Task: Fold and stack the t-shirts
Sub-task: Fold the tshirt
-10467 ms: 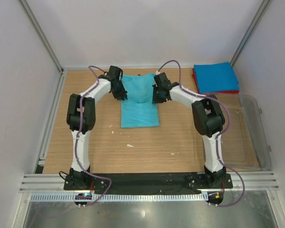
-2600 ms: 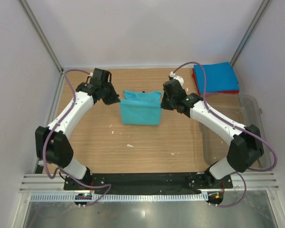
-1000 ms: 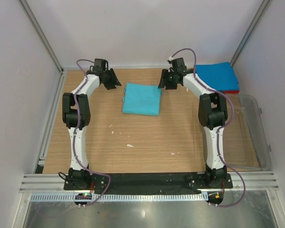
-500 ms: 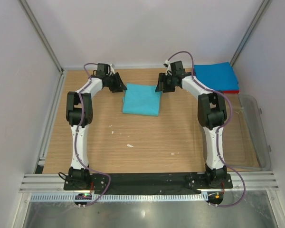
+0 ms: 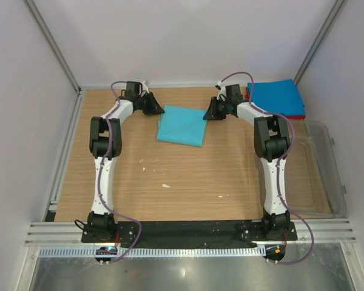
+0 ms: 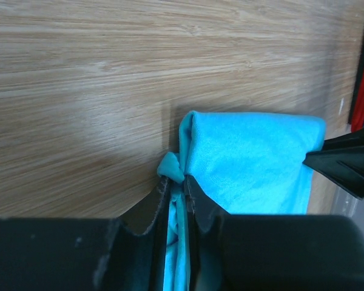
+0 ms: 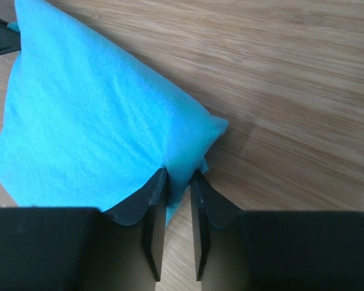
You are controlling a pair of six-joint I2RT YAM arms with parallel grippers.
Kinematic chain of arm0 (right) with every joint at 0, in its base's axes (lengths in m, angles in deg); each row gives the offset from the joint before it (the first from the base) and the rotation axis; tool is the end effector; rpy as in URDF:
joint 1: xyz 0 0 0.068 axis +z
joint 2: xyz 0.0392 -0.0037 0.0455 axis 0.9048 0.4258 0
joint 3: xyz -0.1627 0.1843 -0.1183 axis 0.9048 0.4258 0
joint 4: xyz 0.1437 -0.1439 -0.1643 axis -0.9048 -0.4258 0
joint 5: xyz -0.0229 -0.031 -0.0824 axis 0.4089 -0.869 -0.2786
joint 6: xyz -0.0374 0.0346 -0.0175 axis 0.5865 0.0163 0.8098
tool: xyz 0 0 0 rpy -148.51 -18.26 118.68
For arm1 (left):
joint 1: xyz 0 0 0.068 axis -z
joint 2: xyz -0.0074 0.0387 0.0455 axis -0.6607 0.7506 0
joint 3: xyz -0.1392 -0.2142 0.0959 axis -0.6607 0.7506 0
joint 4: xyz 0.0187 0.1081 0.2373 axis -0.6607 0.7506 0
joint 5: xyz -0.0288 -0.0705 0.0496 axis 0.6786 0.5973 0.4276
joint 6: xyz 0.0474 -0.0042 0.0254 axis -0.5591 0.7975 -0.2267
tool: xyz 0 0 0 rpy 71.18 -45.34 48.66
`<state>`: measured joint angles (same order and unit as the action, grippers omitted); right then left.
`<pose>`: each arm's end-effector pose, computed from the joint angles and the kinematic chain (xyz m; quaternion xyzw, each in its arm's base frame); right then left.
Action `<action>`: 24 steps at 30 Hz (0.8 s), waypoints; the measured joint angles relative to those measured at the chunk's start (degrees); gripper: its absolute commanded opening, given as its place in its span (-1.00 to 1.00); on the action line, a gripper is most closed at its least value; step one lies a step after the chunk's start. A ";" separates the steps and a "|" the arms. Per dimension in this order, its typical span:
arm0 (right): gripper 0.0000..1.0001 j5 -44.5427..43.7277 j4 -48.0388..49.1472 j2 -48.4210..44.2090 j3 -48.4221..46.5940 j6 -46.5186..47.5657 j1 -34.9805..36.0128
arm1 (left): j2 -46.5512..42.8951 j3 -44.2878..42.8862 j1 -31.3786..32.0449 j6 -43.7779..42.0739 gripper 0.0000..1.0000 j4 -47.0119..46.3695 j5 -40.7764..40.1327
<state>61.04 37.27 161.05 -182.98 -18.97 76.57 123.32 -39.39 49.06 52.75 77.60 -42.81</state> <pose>0.5013 0.1218 0.1442 -0.0645 0.9039 0.3053 0.2925 0.5446 -0.0931 0.1314 -0.0839 0.8927 -0.3667 0.2483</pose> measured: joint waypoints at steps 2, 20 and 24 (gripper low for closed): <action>-0.62 1.75 1.68 0.11 1.07 -0.76 -0.87 | 0.61 -0.31 -0.11 1.01 -0.81 -0.61 1.29; 0.06 1.90 -0.57 -5.01 4.96 -5.29 -2.23 | -8.33 12.74 -3.39 9.60 -0.41 -4.26 6.54; 0.02 0.26 -1.86 -12.55 11.17 -6.54 -2.05 | -15.54 17.00 -4.57 9.14 -0.43 -2.84 5.25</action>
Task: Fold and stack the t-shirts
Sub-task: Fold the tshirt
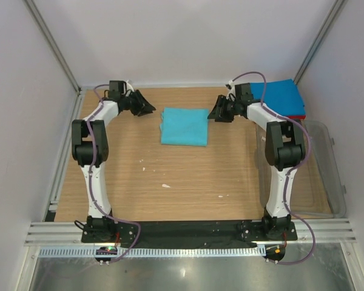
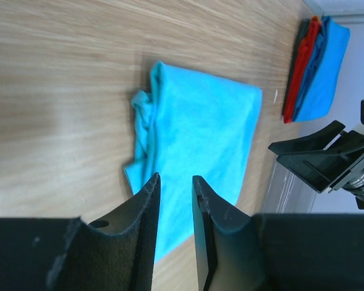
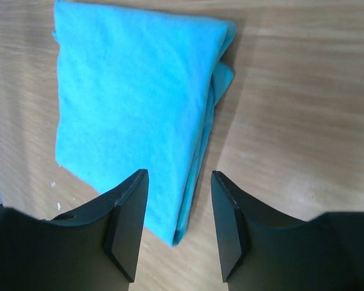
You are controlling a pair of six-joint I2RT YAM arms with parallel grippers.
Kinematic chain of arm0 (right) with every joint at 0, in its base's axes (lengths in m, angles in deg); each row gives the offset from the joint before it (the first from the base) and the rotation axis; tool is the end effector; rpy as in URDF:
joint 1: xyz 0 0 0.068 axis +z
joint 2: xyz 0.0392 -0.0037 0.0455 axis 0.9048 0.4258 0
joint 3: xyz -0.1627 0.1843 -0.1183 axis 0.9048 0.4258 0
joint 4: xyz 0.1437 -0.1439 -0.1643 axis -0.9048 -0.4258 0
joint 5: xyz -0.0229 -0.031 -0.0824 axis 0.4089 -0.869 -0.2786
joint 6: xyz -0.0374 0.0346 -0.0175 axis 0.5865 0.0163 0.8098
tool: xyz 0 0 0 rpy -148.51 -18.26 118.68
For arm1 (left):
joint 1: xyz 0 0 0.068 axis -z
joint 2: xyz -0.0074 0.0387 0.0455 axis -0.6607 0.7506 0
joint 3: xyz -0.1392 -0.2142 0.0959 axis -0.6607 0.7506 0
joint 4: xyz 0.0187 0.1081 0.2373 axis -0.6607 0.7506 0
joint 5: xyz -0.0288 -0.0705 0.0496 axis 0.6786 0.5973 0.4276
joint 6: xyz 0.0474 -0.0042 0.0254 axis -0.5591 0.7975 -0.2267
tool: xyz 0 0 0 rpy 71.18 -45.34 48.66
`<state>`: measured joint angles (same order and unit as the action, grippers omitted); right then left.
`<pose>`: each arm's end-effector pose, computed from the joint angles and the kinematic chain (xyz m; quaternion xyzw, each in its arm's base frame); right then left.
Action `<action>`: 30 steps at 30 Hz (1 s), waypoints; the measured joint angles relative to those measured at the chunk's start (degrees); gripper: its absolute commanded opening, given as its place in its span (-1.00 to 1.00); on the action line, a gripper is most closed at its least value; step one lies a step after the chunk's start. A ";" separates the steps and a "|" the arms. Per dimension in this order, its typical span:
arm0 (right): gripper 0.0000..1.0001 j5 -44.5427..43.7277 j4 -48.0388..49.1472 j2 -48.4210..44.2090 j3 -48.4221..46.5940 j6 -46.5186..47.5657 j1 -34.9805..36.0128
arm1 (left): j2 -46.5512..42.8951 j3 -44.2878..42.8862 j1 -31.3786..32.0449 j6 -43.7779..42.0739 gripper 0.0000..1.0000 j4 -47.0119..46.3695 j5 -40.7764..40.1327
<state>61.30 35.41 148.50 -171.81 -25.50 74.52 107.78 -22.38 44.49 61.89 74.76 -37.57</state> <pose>0.4618 0.0965 0.1851 0.0036 0.9071 0.3178 0.2759 0.5002 -0.0493 0.1803 -0.1655 0.8665 -0.4144 0.2238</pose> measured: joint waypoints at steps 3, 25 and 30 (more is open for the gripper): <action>-0.14 -0.37 0.00 -5.03 4.61 -0.33 0.26 | -6.10 4.79 0.13 -0.68 -0.47 -0.46 -0.59; -0.97 -2.71 4.13 -8.66 21.66 -1.73 7.06 | -12.96 26.99 11.56 0.61 -0.52 -4.13 -12.79; -0.97 -3.15 6.19 -10.10 24.37 -2.27 7.06 | -13.25 26.29 12.44 0.57 -0.53 -2.38 -15.56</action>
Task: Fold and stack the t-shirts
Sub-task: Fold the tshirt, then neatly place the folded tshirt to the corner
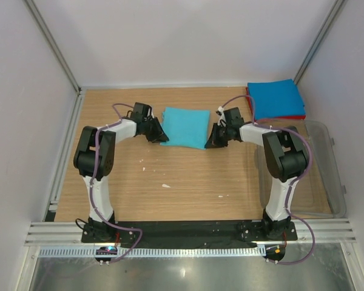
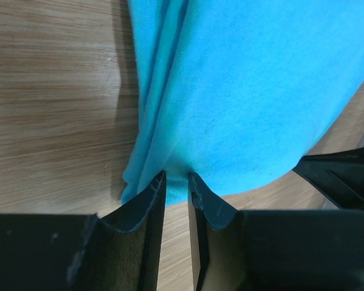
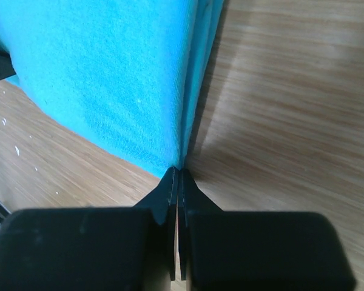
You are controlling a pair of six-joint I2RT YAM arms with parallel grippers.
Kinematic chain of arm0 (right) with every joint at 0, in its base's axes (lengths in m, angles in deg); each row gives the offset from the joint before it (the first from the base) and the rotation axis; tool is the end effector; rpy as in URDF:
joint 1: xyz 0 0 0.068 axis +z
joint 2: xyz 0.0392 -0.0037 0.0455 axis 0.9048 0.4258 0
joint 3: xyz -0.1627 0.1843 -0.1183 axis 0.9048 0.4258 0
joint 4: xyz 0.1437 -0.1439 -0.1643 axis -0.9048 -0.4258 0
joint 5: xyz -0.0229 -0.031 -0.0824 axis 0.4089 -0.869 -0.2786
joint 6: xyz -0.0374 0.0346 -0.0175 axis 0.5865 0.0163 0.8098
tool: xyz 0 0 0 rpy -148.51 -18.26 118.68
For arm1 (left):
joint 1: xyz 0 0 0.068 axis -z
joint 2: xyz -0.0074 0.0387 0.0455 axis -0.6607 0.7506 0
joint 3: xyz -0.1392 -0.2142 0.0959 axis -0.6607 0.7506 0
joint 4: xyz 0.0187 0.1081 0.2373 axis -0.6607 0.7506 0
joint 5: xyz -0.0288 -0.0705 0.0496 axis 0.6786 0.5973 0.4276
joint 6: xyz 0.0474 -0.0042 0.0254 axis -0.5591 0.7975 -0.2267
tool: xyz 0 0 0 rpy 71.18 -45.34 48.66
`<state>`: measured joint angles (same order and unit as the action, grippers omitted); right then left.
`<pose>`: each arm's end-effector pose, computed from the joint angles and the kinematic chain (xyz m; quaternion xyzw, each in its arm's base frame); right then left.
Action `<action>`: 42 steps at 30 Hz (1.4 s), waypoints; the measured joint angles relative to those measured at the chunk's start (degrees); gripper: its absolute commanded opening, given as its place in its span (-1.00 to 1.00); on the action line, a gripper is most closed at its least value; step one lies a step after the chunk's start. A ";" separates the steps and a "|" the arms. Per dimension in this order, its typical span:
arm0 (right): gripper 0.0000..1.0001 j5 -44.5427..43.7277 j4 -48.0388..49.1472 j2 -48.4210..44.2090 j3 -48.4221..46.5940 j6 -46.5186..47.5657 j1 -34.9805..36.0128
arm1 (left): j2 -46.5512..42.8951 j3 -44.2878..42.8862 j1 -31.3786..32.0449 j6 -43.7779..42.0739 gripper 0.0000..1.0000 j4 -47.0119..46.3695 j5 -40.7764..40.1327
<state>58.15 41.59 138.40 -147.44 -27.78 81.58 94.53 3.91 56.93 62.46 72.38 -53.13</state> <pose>0.3717 0.1281 0.1390 -0.0081 0.9336 0.2989 0.1972 0.3988 -0.1252 0.1436 -0.1549 0.9258 -0.3017 0.1669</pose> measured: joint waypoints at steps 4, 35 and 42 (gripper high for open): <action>-0.97 -0.11 0.83 -2.12 2.89 -0.11 0.15 | -1.27 0.31 1.07 0.07 -0.49 1.64 -2.58; 0.40 -10.45 -9.20 6.60 -23.54 1.70 -1.27 | -1.88 -2.03 1.36 -0.26 -0.43 14.27 -3.17; 0.39 -9.35 -9.44 13.18 -28.04 3.32 -1.31 | -2.99 -0.81 1.33 -0.39 -0.41 16.28 -3.37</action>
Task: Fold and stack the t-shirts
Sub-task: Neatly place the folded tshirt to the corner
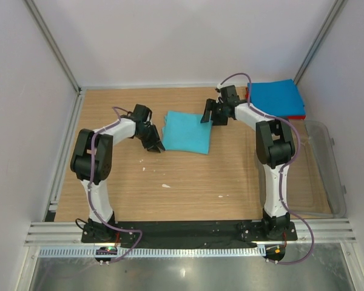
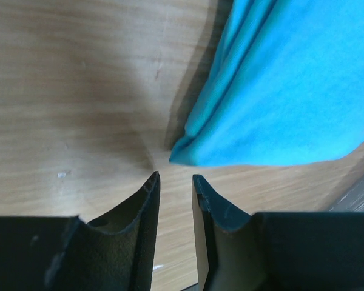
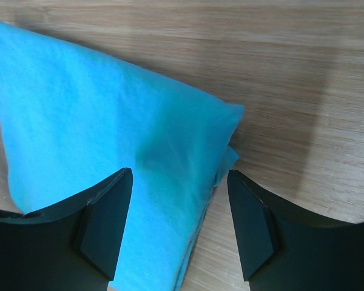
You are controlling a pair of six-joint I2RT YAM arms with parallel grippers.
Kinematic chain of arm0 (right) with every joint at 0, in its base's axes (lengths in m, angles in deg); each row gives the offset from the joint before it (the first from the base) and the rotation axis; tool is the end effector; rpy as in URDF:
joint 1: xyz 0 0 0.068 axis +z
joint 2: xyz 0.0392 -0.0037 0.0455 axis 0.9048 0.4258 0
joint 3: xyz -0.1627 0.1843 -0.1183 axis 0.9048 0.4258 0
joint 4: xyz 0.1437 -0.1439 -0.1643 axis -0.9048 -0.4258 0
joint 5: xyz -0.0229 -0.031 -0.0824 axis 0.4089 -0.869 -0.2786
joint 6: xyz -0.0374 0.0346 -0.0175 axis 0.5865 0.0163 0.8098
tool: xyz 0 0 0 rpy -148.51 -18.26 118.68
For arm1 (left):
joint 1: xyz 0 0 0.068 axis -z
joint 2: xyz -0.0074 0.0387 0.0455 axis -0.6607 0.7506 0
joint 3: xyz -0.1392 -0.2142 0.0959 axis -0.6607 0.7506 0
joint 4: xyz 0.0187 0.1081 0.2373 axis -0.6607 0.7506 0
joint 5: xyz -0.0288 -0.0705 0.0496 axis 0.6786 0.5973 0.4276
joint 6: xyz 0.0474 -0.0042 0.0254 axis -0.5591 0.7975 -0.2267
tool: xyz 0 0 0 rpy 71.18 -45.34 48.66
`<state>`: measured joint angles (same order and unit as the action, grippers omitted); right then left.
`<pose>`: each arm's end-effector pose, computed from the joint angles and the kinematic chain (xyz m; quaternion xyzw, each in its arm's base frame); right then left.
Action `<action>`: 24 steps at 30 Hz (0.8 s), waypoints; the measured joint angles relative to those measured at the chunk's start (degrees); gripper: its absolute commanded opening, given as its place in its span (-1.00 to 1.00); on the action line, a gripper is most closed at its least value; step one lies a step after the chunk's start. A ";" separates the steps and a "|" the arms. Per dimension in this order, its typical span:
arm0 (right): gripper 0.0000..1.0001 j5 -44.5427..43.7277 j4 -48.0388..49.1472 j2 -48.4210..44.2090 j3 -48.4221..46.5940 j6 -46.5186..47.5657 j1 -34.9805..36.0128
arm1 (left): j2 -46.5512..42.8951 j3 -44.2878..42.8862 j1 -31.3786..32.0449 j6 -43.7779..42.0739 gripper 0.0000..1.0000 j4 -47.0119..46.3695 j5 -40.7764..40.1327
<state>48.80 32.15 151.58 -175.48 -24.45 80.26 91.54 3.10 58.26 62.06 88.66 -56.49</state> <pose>0.4621 0.1381 0.1742 -0.0071 0.9318 0.2309 0.2799 0.3721 -0.1252 0.1526 -0.1729 0.9531 -0.2329 0.0860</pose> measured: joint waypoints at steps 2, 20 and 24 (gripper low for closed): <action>0.40 0.17 -0.15 0.70 0.09 0.33 0.00 | -1.75 0.68 0.00 -0.31 -0.41 1.29 0.07; 0.06 2.49 3.50 1.22 1.79 4.37 -0.20 | -19.85 1.92 0.00 -9.14 -0.32 6.78 7.52; -0.36 2.78 4.46 1.73 2.14 4.61 -0.26 | -20.96 3.85 0.00 -10.71 -0.33 7.45 7.80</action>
<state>51.57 36.61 153.31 -173.34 -19.84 80.00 70.58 6.95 58.26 51.35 96.11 -48.69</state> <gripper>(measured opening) 0.409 0.338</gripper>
